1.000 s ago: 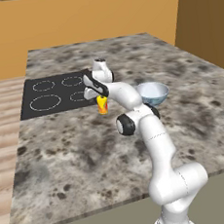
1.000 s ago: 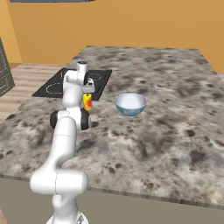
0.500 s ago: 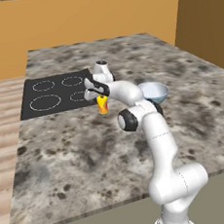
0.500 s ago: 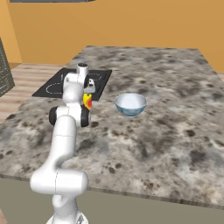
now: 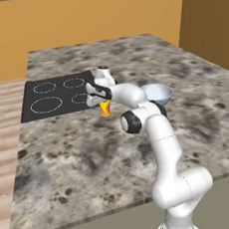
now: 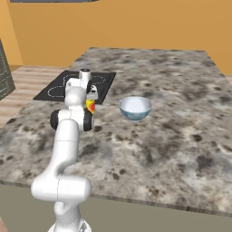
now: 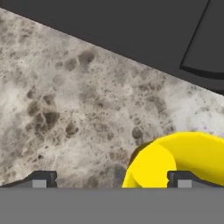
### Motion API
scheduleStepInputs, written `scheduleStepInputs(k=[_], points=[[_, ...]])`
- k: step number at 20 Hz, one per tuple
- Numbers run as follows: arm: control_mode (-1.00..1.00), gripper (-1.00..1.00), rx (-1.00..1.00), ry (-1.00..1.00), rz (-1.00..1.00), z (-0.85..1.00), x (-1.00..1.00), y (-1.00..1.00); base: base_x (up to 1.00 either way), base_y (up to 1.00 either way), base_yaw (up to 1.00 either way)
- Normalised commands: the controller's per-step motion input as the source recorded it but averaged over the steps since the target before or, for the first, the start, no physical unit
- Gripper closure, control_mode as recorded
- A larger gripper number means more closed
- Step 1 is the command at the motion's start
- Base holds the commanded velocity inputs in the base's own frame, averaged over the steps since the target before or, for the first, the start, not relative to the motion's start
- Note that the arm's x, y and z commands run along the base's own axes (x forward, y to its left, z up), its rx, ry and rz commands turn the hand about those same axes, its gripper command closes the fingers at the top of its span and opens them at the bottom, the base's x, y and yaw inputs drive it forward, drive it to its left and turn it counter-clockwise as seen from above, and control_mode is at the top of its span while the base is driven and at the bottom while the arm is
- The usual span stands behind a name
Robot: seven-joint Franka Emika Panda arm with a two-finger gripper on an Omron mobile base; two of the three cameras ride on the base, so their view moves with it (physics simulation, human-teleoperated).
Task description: Pick the cup and bowl from the counter and place them on the counter next to the sink.
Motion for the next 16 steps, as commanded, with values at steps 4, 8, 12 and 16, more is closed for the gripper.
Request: scheduleStepInputs(k=[4,8,12,16], points=[[-1.0,-1.0,-0.01,0.1,0.03,-0.02,0.0,0.01,0.0,0.0,0.0],[-1.0,1.0,0.0,0.01,0.02,0.0,0.0,0.03,0.0,0.0,0.0],[-1.0,1.0,0.0,0.0,0.0,0.0,0.0,0.0,0.0,0.0,0.0],[-1.0,1.0,0.0,0.0,0.0,0.0,-0.03,0.0,0.0,0.0,0.0]])
